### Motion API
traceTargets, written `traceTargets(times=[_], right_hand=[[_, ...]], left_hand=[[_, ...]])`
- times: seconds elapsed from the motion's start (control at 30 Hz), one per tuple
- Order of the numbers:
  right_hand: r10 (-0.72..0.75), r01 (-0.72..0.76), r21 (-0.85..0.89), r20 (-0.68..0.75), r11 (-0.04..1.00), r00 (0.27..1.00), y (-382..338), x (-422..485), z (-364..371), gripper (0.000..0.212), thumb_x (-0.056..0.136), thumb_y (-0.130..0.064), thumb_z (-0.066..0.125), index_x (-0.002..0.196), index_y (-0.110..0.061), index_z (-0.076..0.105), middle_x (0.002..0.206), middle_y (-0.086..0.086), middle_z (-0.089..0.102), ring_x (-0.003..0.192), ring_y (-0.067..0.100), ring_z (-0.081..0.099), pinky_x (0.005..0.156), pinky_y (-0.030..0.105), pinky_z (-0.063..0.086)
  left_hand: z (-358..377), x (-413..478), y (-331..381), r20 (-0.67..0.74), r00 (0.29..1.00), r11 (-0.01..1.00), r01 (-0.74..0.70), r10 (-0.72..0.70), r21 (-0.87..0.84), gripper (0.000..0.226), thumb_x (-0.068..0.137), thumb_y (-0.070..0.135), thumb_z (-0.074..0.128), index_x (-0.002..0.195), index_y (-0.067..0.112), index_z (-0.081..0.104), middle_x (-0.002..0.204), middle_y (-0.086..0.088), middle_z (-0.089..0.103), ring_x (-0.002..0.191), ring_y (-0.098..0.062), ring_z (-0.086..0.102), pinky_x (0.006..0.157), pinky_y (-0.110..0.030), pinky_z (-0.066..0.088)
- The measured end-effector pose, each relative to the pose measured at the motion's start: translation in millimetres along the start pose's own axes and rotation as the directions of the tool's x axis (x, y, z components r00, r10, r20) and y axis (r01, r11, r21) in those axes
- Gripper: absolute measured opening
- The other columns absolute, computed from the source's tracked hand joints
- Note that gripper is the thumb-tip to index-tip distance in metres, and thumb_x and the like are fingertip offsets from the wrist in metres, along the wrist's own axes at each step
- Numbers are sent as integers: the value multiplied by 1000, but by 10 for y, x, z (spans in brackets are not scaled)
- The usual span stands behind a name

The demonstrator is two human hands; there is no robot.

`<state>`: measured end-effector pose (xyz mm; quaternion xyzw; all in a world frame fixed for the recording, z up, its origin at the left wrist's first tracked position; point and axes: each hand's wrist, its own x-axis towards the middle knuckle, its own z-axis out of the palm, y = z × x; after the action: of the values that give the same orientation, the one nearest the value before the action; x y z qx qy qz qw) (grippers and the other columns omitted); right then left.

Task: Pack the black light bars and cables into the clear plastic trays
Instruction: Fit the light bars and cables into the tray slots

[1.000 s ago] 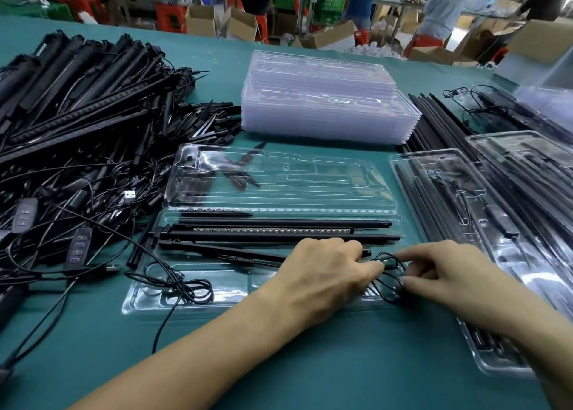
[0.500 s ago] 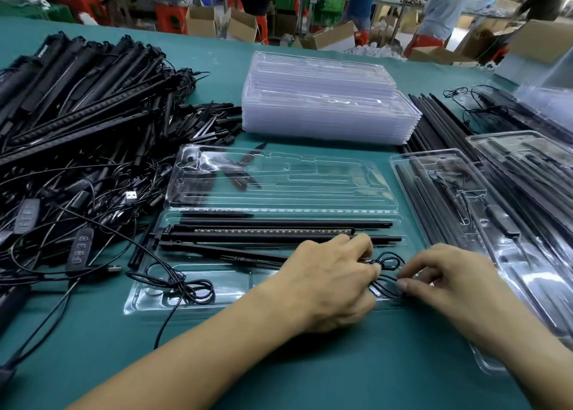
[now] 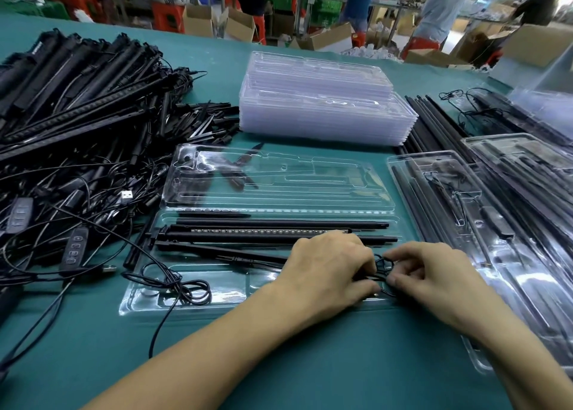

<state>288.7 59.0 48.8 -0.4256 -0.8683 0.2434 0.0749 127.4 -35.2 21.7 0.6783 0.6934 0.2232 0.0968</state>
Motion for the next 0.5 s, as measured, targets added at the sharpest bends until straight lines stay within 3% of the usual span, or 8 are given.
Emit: traceTargets(times=[0.1, 0.23, 0.37, 0.43, 0.5], right_hand=[[-36, 36, -4, 69, 999, 997, 4, 18, -51, 24, 80, -9, 75, 91, -28, 66, 67, -16, 69, 57, 2, 61, 61, 14, 45], [-55, 58, -69, 45, 996, 997, -2, 19, -68, 16, 81, -18, 76, 86, -31, 69, 62, -10, 66, 61, 1, 58, 59, 14, 41], [-88, 87, -116, -10, 989, 996, 37, -116, -63, 20, 86, -27, 72, 106, -29, 70, 75, -11, 61, 67, -2, 53, 64, 14, 37], [-58, 57, -74, -13, 996, 998, 60, -202, -88, 18, 81, -33, 76, 98, -32, 71, 71, -9, 63, 70, -5, 55, 64, 14, 39], [17, -19, -42, -29, 999, 999, 72, -238, -102, 11, 74, -39, 80, 76, -32, 72, 65, -11, 66, 66, -3, 58, 59, 17, 41]], left_hand=[[-5, -6, 6, 10, 1000, 1000, -26, 26, -4, 21, 89, 52, 62, 102, 35, 62, 124, 18, 57, 115, -12, 50, 79, -35, 46], [-23, -4, 16, 35, 998, 999, -42, 43, -13, 23, 90, 47, 62, 110, 39, 54, 112, 17, 63, 102, -14, 48, 70, -35, 38], [-48, 7, 23, 52, 998, 998, -20, 23, -58, 29, 89, 43, 65, 114, 42, 52, 111, 17, 64, 103, -14, 50, 76, -38, 44], [-63, 20, 25, 64, 998, 997, -3, 7, -73, 28, 89, 42, 65, 114, 43, 52, 110, 16, 65, 105, -14, 51, 78, -38, 43], [-75, 33, 32, 77, 997, 996, 15, -8, -88, 28, 89, 39, 64, 114, 43, 51, 109, 15, 65, 107, -15, 52, 77, -37, 40]])
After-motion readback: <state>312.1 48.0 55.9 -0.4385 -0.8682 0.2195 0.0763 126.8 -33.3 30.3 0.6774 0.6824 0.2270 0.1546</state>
